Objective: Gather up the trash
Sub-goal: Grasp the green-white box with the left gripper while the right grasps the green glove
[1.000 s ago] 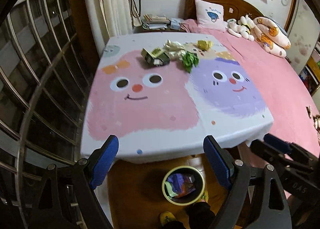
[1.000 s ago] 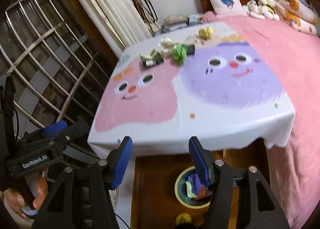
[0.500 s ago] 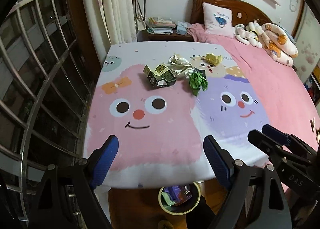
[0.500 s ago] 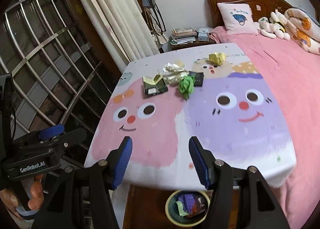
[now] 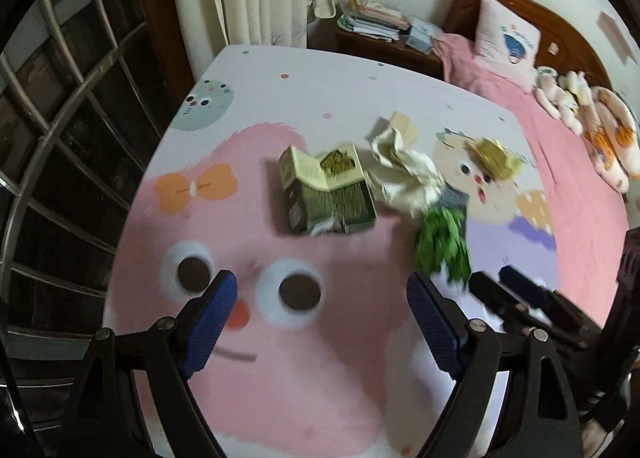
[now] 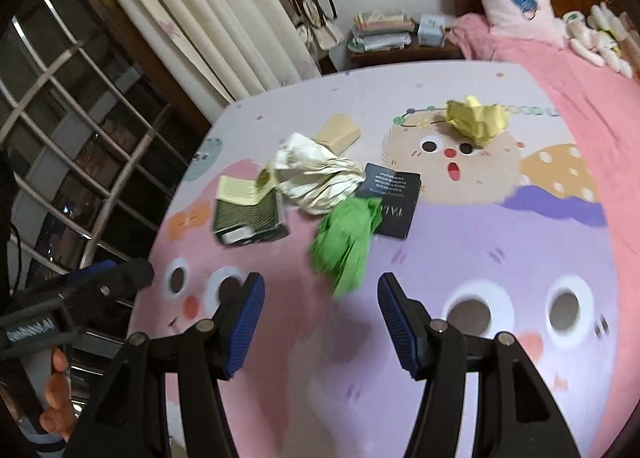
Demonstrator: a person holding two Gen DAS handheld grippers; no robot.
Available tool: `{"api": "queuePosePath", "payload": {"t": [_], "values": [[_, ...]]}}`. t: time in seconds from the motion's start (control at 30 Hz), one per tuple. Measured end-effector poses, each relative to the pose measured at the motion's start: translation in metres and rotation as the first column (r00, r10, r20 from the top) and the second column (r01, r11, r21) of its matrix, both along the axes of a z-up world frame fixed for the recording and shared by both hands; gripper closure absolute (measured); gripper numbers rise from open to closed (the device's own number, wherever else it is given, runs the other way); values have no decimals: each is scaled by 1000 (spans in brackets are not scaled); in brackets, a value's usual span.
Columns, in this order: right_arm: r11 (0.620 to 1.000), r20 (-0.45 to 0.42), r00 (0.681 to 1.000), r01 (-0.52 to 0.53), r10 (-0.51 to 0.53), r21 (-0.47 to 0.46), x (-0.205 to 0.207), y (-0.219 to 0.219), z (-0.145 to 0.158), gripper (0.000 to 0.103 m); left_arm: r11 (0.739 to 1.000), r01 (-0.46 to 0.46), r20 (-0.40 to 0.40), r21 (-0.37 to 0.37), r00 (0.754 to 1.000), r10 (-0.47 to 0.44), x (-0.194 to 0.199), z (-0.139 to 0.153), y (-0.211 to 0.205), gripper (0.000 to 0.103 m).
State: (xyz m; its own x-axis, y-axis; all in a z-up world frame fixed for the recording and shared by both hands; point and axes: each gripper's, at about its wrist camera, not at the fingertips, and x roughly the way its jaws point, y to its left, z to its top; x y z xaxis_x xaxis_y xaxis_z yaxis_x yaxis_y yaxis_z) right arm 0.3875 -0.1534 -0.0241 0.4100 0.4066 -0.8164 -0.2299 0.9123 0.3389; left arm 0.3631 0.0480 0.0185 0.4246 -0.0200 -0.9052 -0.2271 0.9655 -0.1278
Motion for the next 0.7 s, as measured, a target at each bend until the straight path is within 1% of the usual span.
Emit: {"api": "queuePosePath", "payload": {"t": [0.13, 0.27, 0.3, 0.33, 0.43, 0.53, 0.63, 0.7], "values": [[1000, -65, 998, -26, 27, 11, 35, 8, -29, 44, 1000, -15, -54, 6, 998, 16, 45, -24, -2, 18], [998, -120, 991, -51, 53, 27, 52, 11, -52, 44, 999, -34, -96, 16, 995, 36, 75, -43, 1, 18], [998, -127, 990, -59, 63, 33, 54, 11, -56, 50, 999, -44, -112, 12, 993, 45, 81, -48, 3, 18], [997, -133, 988, -71, 76, 43, 56, 11, -60, 62, 999, -50, -126, 3, 991, 50, 86, -52, 5, 18], [993, -132, 985, -98, 106, 68, 58, 8, -64, 65, 998, -55, -161, -7, 986, 53, 99, -64, 7, 18], [992, -124, 986, -101, 110, 75, 59, 4, -63, 66, 999, -47, -186, -5, 982, 45, 109, -73, 5, 18], [990, -136, 984, -99, 112, 102, 62, -3, -66, 67, 999, -25, -212, -28, 977, 19, 119, -80, 1, 18], [988, -140, 983, -104, 120, 116, 64, -4, -68, 67, 1000, -14, -226, -23, 974, 9, 124, -83, -4, 18]]}}
